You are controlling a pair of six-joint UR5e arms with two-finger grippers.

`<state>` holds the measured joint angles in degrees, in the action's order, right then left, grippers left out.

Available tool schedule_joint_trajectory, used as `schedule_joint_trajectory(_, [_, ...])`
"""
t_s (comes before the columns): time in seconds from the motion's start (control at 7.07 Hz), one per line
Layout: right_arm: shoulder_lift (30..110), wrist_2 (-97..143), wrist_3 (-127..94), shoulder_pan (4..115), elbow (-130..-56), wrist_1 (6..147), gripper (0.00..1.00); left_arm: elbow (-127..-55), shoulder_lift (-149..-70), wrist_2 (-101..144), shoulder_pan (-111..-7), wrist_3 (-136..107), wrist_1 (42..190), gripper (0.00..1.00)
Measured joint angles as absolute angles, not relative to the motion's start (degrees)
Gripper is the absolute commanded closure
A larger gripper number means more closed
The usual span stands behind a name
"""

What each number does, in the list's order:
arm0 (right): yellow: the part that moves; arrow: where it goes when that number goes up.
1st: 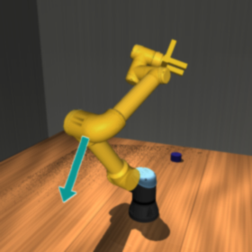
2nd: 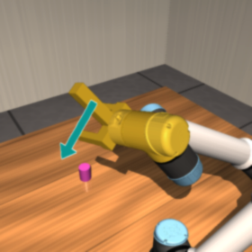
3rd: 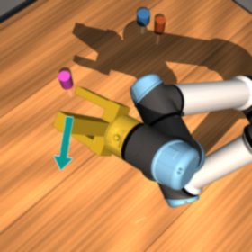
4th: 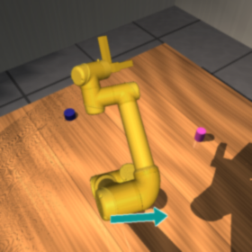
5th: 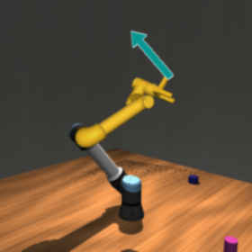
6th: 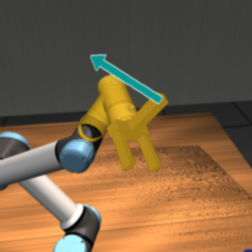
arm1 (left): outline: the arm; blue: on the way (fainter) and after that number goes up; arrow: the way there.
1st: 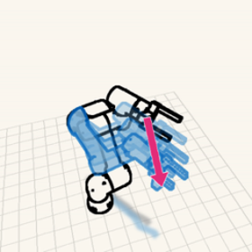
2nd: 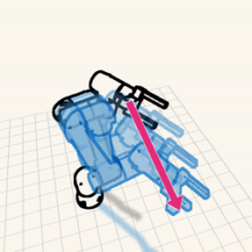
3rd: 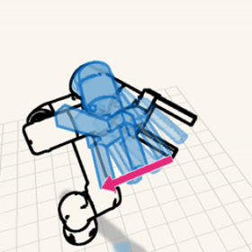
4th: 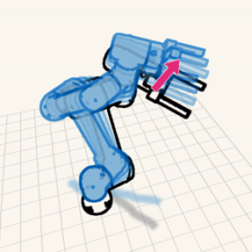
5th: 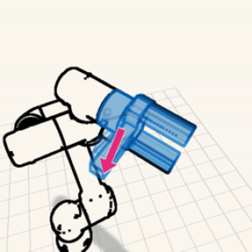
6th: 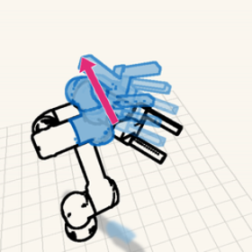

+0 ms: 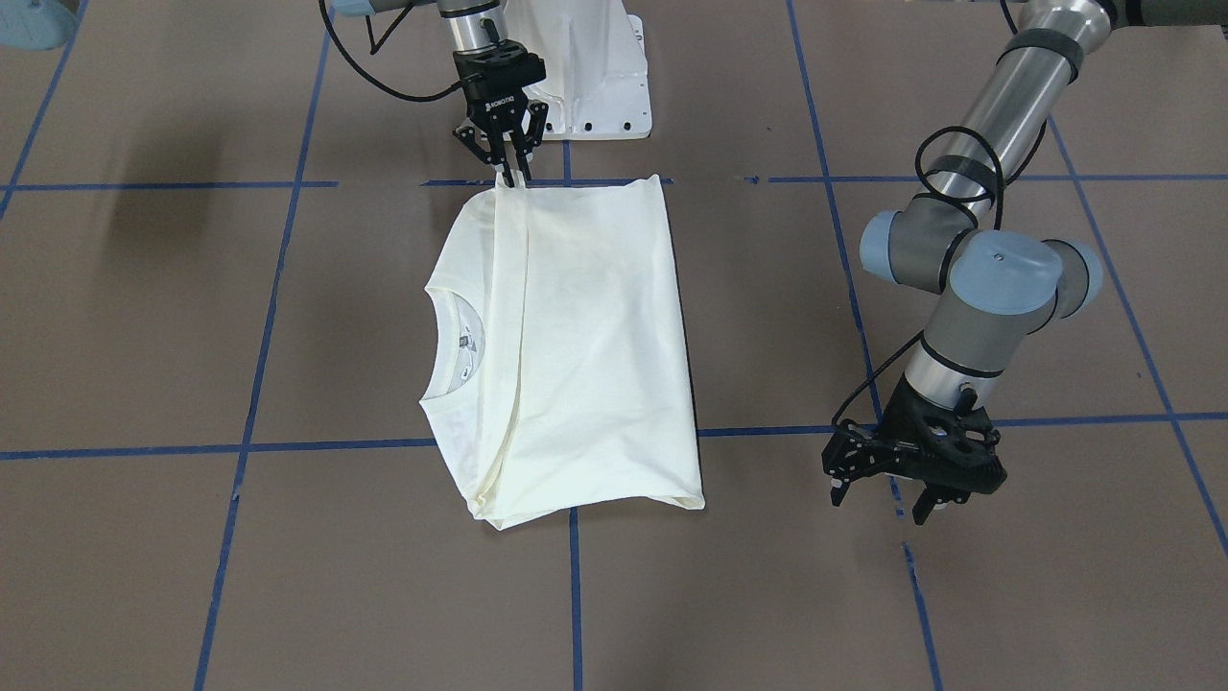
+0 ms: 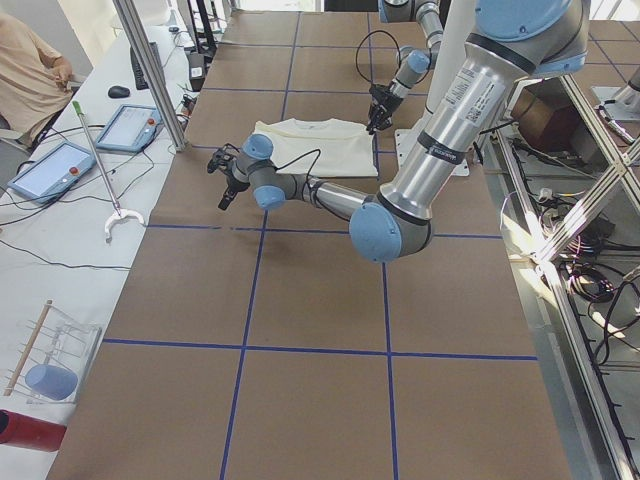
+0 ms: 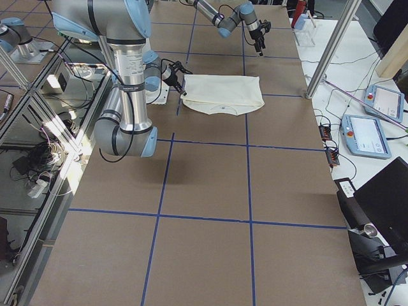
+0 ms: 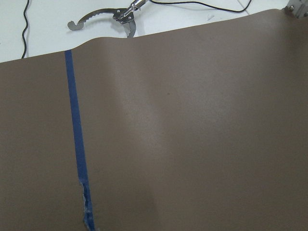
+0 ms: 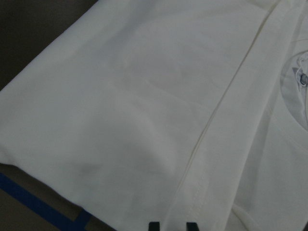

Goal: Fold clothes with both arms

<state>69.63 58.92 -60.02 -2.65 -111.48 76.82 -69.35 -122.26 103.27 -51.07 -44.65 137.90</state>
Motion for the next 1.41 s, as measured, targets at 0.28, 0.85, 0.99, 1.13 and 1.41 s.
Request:
schedule_joint_trajectory(0.28, [69.6,58.9,-60.0,-2.4,-111.8,76.8,1.0,-69.3,-122.3,103.3,-51.1,-44.6,137.9,0.0])
schedule_joint_trajectory(0.85, [70.5,58.8,-64.6,-2.3,-112.8,76.6,1.0,-69.3,-122.3,103.3,-51.1,-44.6,137.9,0.0])
schedule_joint_trajectory(0.99, [71.8,59.0,-65.9,-2.2,-113.9,76.5,1.0,-69.3,-122.3,103.3,-51.0,-44.6,137.9,0.0])
schedule_joint_trajectory(1.13, [74.0,59.2,-68.2,-2.2,-115.0,76.3,1.0,-69.3,-122.3,103.3,-50.8,-44.6,137.9,0.0])
schedule_joint_trajectory(1.41, [78.0,59.4,-75.1,-2.5,-115.8,76.0,0.75,-69.3,-122.3,103.3,-50.3,-44.6,137.9,0.0])
